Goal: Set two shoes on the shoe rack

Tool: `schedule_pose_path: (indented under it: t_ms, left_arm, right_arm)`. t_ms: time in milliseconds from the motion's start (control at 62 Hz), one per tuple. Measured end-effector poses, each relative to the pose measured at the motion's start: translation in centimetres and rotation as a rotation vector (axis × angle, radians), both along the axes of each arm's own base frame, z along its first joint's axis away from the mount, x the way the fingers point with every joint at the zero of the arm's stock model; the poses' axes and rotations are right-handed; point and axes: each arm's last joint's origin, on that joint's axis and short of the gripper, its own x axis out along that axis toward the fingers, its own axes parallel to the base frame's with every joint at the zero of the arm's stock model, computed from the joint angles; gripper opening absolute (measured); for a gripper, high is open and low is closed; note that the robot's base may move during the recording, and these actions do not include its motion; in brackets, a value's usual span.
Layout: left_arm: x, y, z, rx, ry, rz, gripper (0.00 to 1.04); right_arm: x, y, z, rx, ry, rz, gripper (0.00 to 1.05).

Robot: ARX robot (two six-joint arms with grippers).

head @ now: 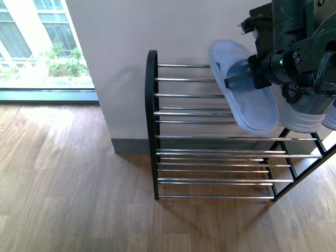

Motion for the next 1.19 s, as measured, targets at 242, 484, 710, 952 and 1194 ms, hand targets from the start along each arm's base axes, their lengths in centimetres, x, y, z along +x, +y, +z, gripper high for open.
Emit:
schedule_pose_path:
  t_ms: [242, 484, 710, 952, 1194]
  left_arm:
    - [0.0, 0.0, 0.0, 0.000, 0.000, 0.000, 0.02]
    - [0.0, 0.0, 0.0, 0.000, 0.000, 0.000, 0.02]
    - [0.0, 0.0, 0.0, 0.000, 0.000, 0.000, 0.02]
    - [0.0, 0.0, 0.0, 0.000, 0.000, 0.000, 0.02]
    - [0.0, 0.0, 0.0, 0.000, 0.000, 0.000, 0.02]
  right_arm:
    - [1.9, -1.0, -1.8, -0.049, 0.019, -0.048, 0.01]
    - [3.5, -0.7, -1.7, -0.055, -0.001, -0.068, 0.01]
    - [3.7, -1.0, -1.8, -0.069, 0.013, -0.071, 0.02]
    - [2.1, -2.2, -0.2, 0.064, 0.115, -0.026, 0.44]
    - [-1.1, -5.7, 6.4, 0.123, 0.000, 0.006, 0.79]
